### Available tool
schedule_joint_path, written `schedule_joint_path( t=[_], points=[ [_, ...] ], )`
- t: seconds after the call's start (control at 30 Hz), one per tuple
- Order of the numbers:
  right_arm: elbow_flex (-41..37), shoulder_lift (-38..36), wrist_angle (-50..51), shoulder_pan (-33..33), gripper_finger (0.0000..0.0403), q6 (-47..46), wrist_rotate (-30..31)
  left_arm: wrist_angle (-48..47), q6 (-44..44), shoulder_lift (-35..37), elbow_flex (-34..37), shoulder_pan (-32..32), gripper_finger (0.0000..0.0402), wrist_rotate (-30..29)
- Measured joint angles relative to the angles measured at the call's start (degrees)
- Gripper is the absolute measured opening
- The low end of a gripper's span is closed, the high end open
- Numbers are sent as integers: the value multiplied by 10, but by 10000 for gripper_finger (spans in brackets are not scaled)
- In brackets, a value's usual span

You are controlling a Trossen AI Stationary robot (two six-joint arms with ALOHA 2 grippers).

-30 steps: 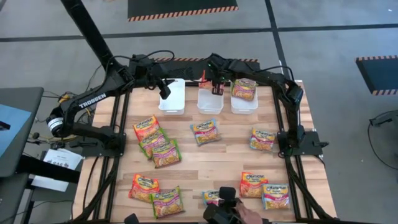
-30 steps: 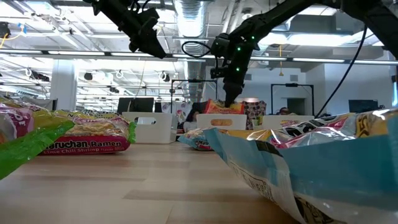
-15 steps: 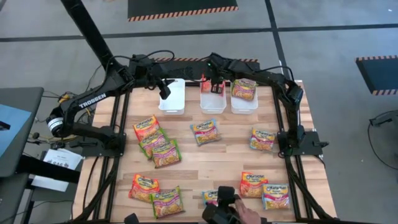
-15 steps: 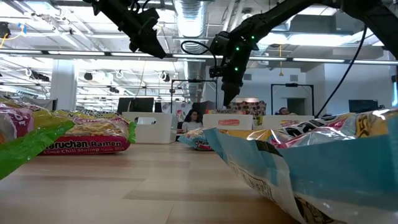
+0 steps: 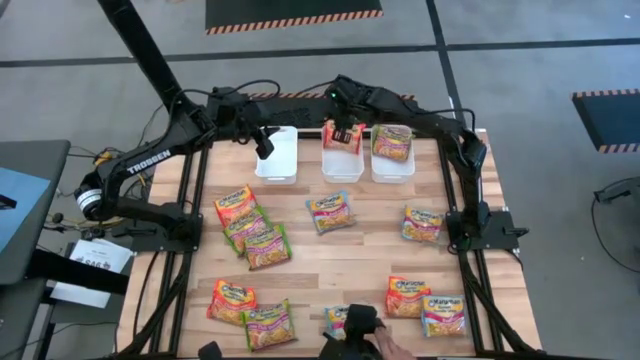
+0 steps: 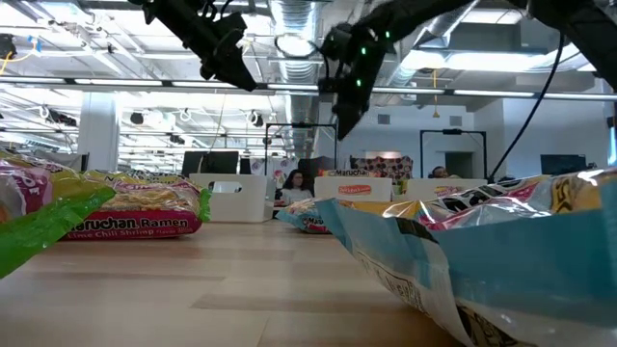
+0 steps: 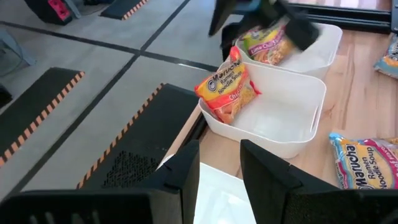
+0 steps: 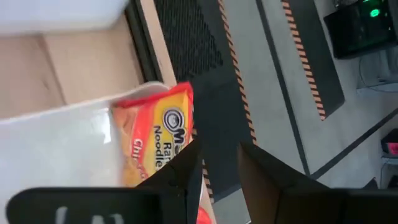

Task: Sort Maruchan noodles
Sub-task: Put the blue noodle pack into the left white bin

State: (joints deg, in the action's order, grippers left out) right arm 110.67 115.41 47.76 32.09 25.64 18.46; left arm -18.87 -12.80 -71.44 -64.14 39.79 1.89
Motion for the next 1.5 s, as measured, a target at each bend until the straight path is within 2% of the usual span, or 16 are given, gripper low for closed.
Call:
schedule_joint_path(
  t=[0.13, 0.3, 0.5, 0.63, 1.07, 1.3, 1.5],
  points=[
    [59, -1, 102, -9, 125, -38, -2, -4, 25, 0, 0, 11, 104, 11],
    [129, -1, 211, -13, 125, -89, -2, -25, 62, 0, 0, 37, 104, 62],
    [202, -1, 285, -22, 125, -116, -3, -56, 143, 1, 0, 74, 104, 153],
    [244, -1, 325, -31, 125, -123, -3, -56, 180, 1, 0, 84, 104, 234],
    [236, -83, 373, -81, 125, -146, -11, -62, 256, 2, 0, 34, 104, 361],
    [235, -141, 426, -104, 125, -215, -100, -62, 286, 12, 0, 3, 104, 431],
    [229, -190, 422, -136, 124, -264, -173, -62, 312, 38, 0, -33, 103, 424]
  ],
)
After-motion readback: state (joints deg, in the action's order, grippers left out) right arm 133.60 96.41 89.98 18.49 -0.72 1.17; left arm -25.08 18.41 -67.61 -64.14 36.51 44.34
